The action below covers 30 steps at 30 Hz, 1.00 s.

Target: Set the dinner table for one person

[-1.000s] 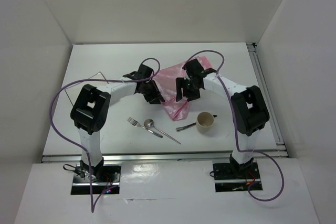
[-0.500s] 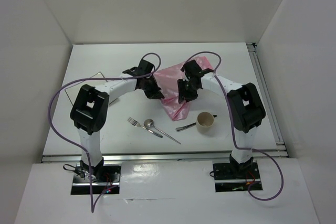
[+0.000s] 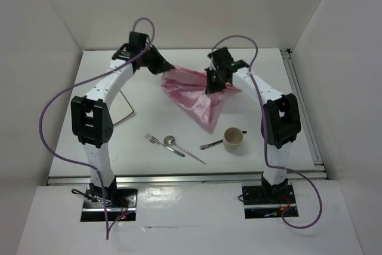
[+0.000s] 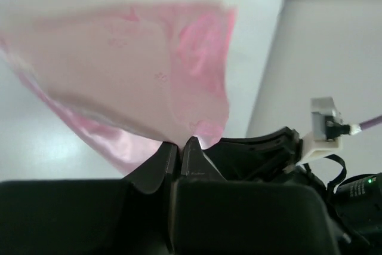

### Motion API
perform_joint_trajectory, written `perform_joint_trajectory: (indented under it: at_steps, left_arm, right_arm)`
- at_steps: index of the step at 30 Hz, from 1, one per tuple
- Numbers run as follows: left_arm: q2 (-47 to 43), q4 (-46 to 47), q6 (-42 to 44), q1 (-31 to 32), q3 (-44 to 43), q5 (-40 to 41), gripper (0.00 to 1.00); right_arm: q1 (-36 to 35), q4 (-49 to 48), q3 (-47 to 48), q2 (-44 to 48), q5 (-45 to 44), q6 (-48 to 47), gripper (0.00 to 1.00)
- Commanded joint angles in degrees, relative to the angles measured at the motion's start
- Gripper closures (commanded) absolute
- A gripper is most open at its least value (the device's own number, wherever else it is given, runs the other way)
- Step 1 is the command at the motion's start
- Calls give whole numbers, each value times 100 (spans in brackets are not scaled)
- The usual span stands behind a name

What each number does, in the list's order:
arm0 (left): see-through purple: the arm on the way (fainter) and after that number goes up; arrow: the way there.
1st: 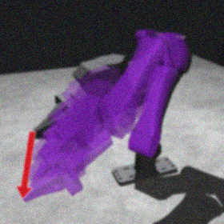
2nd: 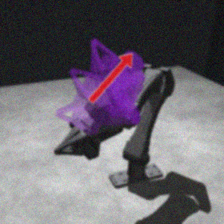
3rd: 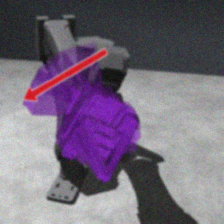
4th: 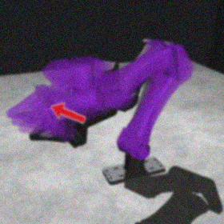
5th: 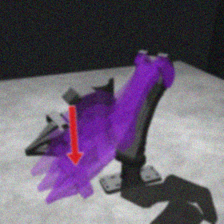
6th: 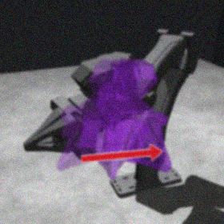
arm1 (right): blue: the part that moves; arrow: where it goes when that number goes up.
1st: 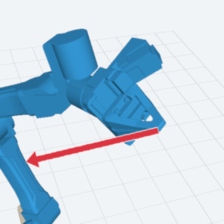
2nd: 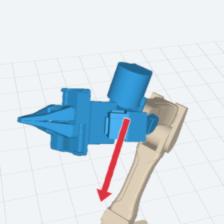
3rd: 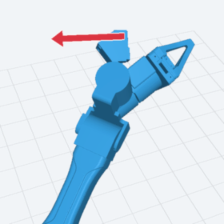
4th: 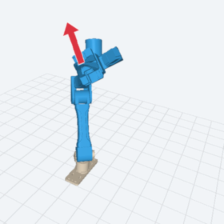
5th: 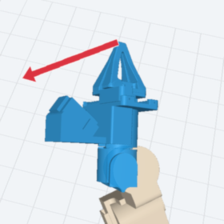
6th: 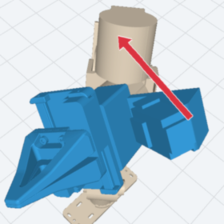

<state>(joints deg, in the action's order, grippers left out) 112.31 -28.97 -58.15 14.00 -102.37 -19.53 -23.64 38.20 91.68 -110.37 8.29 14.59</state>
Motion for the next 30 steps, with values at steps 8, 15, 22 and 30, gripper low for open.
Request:
perform_joint_trajectory:
  at_steps: [8, 15, 22, 30]
  left_arm:
    - [-568, 734, -556, -2058, 29, -1272, 100]
    - [-1931, 1507, -671, -2384, 2956, -1563, 100]
    - [-2239, 1193, -619, -2384, 2374, -1729, 100]
    - [-3064, 1357, -1347, -2902, 1518, -2158, 100]
  right_arm:
    - [984, -80, 2516, 108, -1137, -439, 100]
    - [870, -1279, -851, 2026, -1304, -97, 100]
    - [870, -850, -654, 2529, -1743, -158, 100]
    - [870, -488, 736, 3073, -2156, -316, 100]
